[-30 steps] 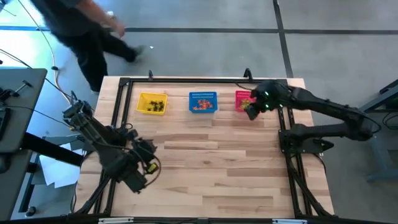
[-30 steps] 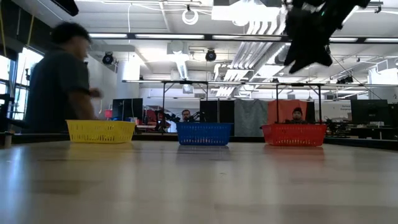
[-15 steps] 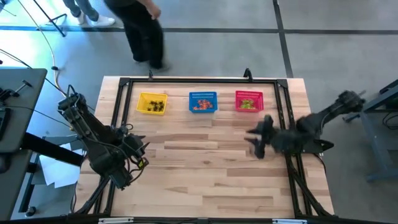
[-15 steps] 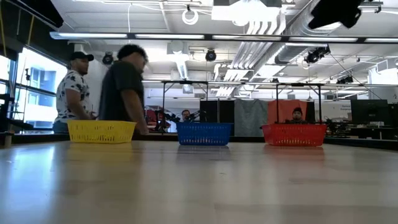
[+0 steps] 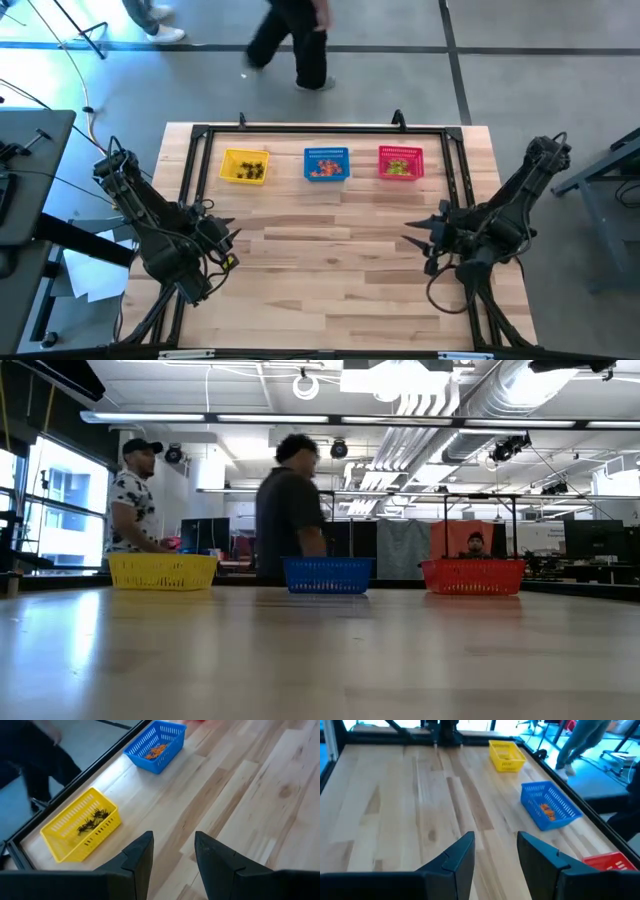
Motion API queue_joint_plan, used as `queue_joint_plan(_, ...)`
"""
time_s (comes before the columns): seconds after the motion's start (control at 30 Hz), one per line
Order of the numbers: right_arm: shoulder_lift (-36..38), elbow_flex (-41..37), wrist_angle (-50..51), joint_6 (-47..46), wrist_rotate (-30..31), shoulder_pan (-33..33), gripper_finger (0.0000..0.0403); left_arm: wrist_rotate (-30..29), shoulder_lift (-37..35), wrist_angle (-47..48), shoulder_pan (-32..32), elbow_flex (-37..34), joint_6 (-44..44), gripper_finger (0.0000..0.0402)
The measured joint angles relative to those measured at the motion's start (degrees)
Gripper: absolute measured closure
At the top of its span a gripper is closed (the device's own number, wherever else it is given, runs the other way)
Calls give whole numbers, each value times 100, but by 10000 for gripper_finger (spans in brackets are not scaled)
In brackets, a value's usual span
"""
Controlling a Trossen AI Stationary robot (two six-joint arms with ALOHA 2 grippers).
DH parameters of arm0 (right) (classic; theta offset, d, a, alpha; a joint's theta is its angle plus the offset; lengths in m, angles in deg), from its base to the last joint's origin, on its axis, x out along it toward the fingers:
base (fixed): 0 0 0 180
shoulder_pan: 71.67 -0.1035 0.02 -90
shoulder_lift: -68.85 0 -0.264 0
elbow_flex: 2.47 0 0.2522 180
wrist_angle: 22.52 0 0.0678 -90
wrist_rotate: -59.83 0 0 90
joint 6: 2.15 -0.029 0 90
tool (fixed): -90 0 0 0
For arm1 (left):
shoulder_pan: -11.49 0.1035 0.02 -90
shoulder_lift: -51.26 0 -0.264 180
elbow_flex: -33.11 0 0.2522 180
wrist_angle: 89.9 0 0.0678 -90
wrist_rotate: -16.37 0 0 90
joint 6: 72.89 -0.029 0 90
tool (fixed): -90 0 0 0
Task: Sort Halloween decoration
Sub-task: Return to Home Position
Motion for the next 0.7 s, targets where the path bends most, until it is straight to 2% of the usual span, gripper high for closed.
queue_joint_plan(0.1, 110, -329, -636, 252, 118, 2, 258, -7, 1, -7, 0, 0, 145, 268)
queue_joint_plan(0.17, 217, -876, -1730, 772, -7, 18, 258, -9, 1, -42, 0, 1, 149, 268)
queue_joint_plan(0.3, 488, -2201, -4209, 1701, -885, 151, 258, 9, 1, -93, 7, 2, 150, 268)
queue_joint_plan(0.4, 746, -2875, -5722, 2363, -1451, 292, 258, 59, 1, -112, 7, 4, 180, 268)
queue_joint_plan(0.53, 1125, -3455, -6676, 3019, -2441, 608, 258, 69, 1, -114, 7, 4, 407, 268)
queue_joint_plan(0.7, 1589, -3990, -7105, 3198, -3515, 1236, 258, 81, 4, -138, 7, 4, 454, 268)
